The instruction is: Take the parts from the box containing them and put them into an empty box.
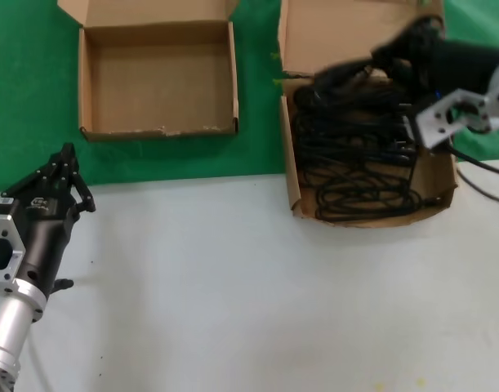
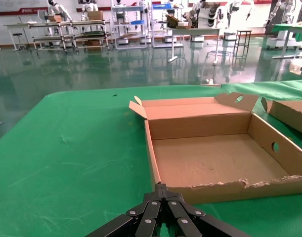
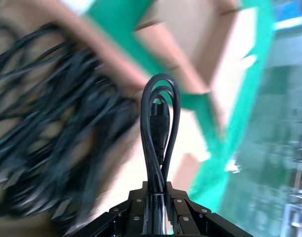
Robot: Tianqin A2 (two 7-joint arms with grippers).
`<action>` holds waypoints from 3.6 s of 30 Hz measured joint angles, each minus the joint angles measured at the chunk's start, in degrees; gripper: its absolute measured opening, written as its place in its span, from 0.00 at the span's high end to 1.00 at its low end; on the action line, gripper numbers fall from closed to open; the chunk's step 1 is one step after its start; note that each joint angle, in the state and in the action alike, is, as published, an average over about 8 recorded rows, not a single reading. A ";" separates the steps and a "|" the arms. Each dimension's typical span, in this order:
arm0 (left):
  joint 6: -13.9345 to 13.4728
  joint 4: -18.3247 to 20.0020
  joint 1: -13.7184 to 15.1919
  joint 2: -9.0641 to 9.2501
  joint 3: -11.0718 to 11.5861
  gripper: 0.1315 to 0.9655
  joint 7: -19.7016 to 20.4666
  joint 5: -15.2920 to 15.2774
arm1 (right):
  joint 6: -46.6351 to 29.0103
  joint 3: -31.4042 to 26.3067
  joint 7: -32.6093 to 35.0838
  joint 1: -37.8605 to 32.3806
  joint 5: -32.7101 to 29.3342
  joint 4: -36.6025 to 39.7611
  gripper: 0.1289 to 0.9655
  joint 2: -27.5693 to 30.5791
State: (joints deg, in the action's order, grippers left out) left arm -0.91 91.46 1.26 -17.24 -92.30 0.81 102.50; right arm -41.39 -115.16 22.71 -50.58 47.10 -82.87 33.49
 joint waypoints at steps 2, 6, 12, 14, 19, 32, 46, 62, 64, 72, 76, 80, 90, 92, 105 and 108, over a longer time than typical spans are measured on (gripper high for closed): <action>0.00 0.00 0.00 0.00 0.00 0.98 0.00 0.00 | -1.04 0.45 -1.99 -0.30 -1.14 -2.70 0.91 -1.15; 0.00 0.00 0.00 0.00 0.00 0.98 0.00 0.00 | -2.90 0.82 -6.05 -1.20 -4.15 -7.08 0.91 -5.10; 0.00 0.00 0.00 0.00 0.00 0.98 0.00 0.00 | -3.39 0.09 -10.74 -2.64 -9.60 -8.21 0.91 -14.00; 0.00 0.00 0.00 0.00 0.00 0.98 0.00 0.00 | -2.52 -0.40 -11.28 -2.98 -11.19 -7.03 0.91 -16.97; 0.00 0.00 0.00 0.00 0.00 0.98 0.00 0.00 | 1.22 -1.81 -10.78 -3.65 -14.03 -1.64 0.91 -23.57; 0.00 0.00 0.00 0.00 0.00 0.98 0.00 0.00 | 11.29 -5.50 -4.67 -3.70 -12.23 13.28 0.91 -31.69; 0.00 0.00 0.00 0.00 0.00 0.98 0.00 0.00 | 12.67 -3.44 -2.92 -2.53 -10.99 12.75 0.76 -31.14; 0.00 0.00 0.00 0.00 0.00 0.98 0.00 0.00 | 13.48 10.80 -8.27 5.16 -8.46 -1.85 0.46 -24.29; 0.00 0.00 0.00 0.00 0.00 0.98 0.00 0.00 | 14.47 11.35 -8.08 5.71 -7.07 -1.77 0.40 -23.59; 0.00 0.00 0.00 0.00 0.00 0.98 0.00 0.00 | 16.84 11.73 -7.16 6.67 -3.72 -1.18 0.21 -22.22; 0.01 0.00 -0.01 0.00 0.00 0.97 0.00 0.00 | 17.18 11.84 -7.28 7.18 -2.95 -1.24 0.13 -22.11; 0.03 0.00 -0.05 0.00 0.02 0.95 -0.02 0.02 | 17.91 12.19 -7.74 8.50 -1.16 -1.47 0.08 -21.94; 0.14 0.03 -0.20 0.01 0.10 0.84 -0.13 0.10 | 20.84 13.61 -9.62 13.74 5.96 -2.39 0.01 -21.23; 0.17 0.04 -0.24 0.01 0.12 0.82 -0.15 0.12 | 21.50 13.92 -10.04 14.92 7.57 -2.60 0.01 -21.08; 0.33 0.07 -0.45 0.02 0.22 0.59 -0.29 0.23 | 25.72 15.95 -12.73 22.50 17.87 -3.92 0.00 -20.06; 0.36 0.08 -0.50 0.02 0.25 0.49 -0.32 0.25 | 26.70 16.43 -13.36 24.28 20.26 -4.22 0.00 -19.82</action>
State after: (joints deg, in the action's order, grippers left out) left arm -0.55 91.55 0.75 -17.22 -92.05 0.49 102.75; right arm -14.68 -98.73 9.35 -26.30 67.36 -87.09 13.67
